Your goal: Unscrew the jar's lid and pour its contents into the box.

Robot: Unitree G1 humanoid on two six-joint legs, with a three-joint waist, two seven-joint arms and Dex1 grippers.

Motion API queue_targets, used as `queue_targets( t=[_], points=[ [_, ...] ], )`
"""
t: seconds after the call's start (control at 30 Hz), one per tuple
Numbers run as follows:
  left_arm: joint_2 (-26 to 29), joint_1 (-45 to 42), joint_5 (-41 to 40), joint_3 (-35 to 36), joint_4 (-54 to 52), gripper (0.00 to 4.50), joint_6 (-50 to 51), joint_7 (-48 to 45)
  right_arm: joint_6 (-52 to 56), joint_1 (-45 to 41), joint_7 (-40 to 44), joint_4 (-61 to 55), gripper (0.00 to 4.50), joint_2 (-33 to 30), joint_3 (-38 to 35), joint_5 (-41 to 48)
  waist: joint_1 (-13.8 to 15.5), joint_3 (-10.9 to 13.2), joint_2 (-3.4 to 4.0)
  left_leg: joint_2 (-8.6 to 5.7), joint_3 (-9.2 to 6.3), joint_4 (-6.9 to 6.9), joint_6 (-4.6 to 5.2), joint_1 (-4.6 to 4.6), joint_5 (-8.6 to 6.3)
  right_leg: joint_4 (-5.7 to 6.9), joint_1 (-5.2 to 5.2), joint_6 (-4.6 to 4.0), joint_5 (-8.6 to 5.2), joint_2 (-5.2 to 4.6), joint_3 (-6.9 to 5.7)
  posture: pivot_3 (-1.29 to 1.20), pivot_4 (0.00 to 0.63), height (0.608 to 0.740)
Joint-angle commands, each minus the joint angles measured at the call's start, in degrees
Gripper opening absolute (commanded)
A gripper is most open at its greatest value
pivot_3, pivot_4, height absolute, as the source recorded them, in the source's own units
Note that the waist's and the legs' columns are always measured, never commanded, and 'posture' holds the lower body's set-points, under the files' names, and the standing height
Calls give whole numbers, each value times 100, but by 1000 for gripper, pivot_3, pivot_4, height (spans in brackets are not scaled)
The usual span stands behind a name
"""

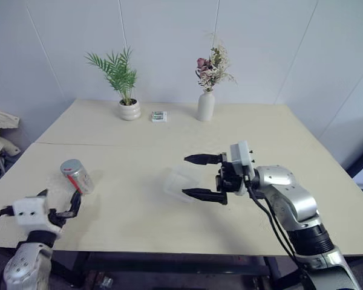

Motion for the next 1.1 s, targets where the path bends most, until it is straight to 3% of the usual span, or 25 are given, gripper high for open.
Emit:
queue_targets(
  t=[0.03, 0.77, 0.87, 1.07, 1.1],
  points=[
    [170, -269, 94, -87, 336, 4478, -257, 20, -121, -94, -92, -141, 4500, 93, -30, -60, -17, 0, 0, 1, 0, -1, -2, 0, -2, 1, -1, 12, 6, 0, 0, 0, 150, 740],
    [626, -1425, 369, -427, 2218, 4478, -1200, 190, -199, 328, -458, -487, 4500, 46, -207, -155, -13, 0, 0, 18, 16, -17, -19, -8, -12, 15, -32, 18, 8, 20, 4, 0, 150, 740],
    [628, -1457, 376, -511, 2317, 3938, -1238, 142, -186, 358, -473, -521, 4500, 39, -212, -134, -11, 0, 0, 18, 16, -16, -19, -8, -12, 15, -31, 18, 9, 19, 4, 0, 150, 740],
    [608, -1468, 404, -552, 2324, 2100, -1281, 244, -140, 402, -528, -583, 4500, 20, -240, -103, -17, 0, 0, 18, 16, -16, -20, -8, -12, 15, -32, 18, 9, 19, 4, 0, 150, 740],
    [608, -1469, 402, -556, 2334, 1994, -1288, 250, -130, 413, -540, -593, 4500, 16, -243, -98, -17, 0, 0, 18, 16, -16, -20, -8, -12, 15, -32, 18, 9, 19, 4, 0, 150, 740]
  ],
)
